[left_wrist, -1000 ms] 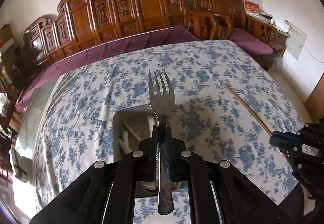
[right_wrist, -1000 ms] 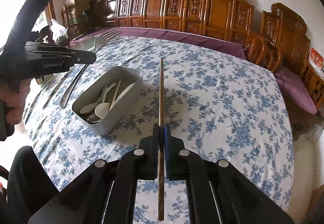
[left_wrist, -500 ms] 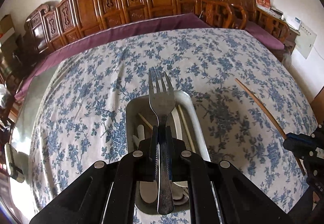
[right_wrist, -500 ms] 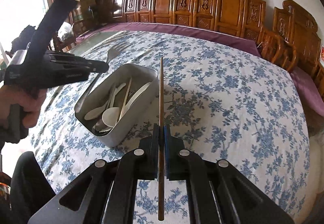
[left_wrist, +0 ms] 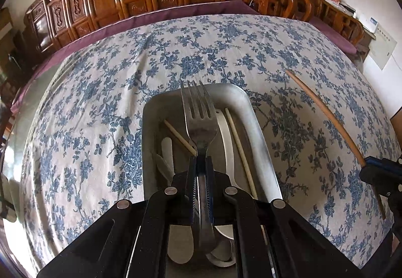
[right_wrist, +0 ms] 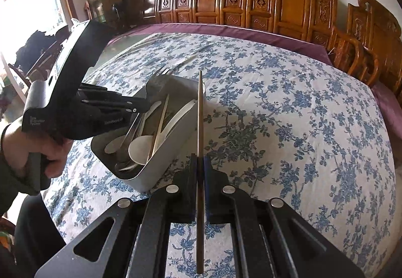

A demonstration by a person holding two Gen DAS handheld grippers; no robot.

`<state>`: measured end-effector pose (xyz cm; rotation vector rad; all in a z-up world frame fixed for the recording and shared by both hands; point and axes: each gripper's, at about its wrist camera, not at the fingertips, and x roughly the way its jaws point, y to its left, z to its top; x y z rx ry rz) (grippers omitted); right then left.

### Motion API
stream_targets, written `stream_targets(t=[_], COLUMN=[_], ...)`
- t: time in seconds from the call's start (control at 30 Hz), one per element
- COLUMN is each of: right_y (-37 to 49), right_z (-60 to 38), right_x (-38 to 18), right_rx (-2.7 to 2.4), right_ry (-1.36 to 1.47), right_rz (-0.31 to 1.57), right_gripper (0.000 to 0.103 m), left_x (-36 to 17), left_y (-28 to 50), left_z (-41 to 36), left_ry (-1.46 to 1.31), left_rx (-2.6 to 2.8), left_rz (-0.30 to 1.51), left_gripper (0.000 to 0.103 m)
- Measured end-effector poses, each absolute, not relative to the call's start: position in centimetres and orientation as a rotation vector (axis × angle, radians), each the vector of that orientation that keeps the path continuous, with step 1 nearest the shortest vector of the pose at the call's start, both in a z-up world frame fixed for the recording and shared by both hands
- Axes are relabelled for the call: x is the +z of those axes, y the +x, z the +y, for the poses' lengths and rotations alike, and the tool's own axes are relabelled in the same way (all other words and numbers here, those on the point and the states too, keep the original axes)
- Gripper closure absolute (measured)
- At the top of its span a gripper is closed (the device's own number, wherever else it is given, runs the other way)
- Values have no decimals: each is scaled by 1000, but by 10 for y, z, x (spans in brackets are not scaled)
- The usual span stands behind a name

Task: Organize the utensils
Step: 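Carry the steel fork over the grey tray and release it with the left tool, then lower the chopstick into the grey tray and open the right tool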

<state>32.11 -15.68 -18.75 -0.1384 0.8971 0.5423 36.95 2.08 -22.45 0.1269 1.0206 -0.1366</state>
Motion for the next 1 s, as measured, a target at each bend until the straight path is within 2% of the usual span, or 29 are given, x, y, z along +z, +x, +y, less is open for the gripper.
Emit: stream_targets(t=[0.43,0.5,0.57,0.8,1.0], right_y=[320,320,320,324,331], right_z=[-128,-121,-112,-83,-59], right_x=[-182,-180,-179,-179,-187], right_rx=[560,566,571,578,571], right_ry=[-147,-149,-147,-141,-133], right_rz=[895,892,892,905,922], right_gripper=[97,97,97,97,97], left_x=[-193,-190,-187,-178,-170], left_y=[341,337,333,322,313], left_z=[55,63,73,100,119], left_ry=[92,86,77,64,38], left_rx=[-133,-128,-118,-95,-92], left_rz=[965,960,952,930,906], left_gripper=[95,94,87,87,81])
